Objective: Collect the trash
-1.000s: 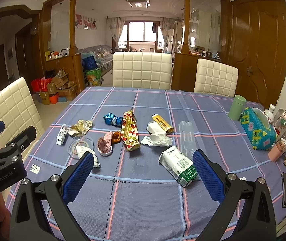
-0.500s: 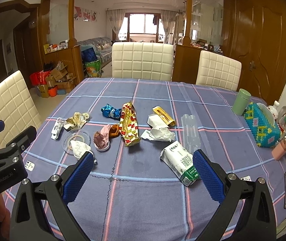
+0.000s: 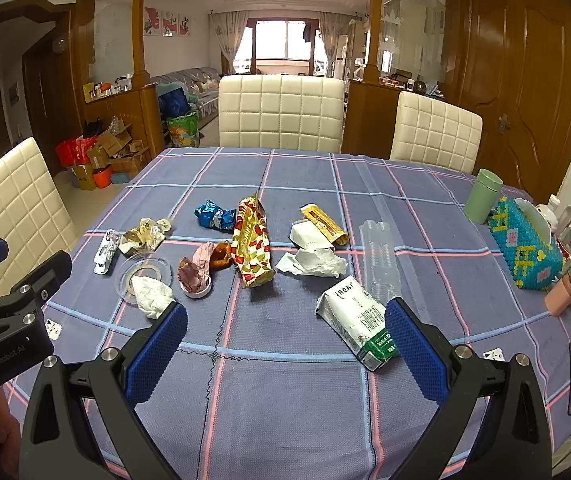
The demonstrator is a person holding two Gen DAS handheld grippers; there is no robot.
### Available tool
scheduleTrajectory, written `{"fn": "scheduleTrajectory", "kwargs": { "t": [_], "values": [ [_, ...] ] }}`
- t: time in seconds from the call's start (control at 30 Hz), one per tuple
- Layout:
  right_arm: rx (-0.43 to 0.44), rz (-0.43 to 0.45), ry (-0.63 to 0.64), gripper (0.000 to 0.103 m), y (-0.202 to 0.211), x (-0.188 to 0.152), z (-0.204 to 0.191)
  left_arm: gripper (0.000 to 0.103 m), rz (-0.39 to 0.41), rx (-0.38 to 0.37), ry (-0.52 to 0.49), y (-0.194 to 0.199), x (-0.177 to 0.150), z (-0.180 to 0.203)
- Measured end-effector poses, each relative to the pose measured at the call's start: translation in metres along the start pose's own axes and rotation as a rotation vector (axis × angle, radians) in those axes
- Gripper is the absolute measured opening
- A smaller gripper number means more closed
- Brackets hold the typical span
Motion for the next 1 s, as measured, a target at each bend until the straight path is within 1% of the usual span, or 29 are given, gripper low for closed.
{"fn": "scheduleTrajectory", "kwargs": {
  "t": [1.0],
  "values": [
    [-0.001, 0.001, -0.002, 0.097, -0.0004, -0.002, 0.0006, 0.1, -0.003, -0.003, -0.001, -0.0011, -0.0002, 0.0008]
  ]
}}
Point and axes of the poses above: each gripper's, at about its wrist camera, not at the fingertips, and y roughly against the way its jaws point, z to its right, x to its top, the point moved 6 cm from there along -y, roughly the way its jaws point, and after that the axes turned 3 degrees about -x, right-handed, at the moved point
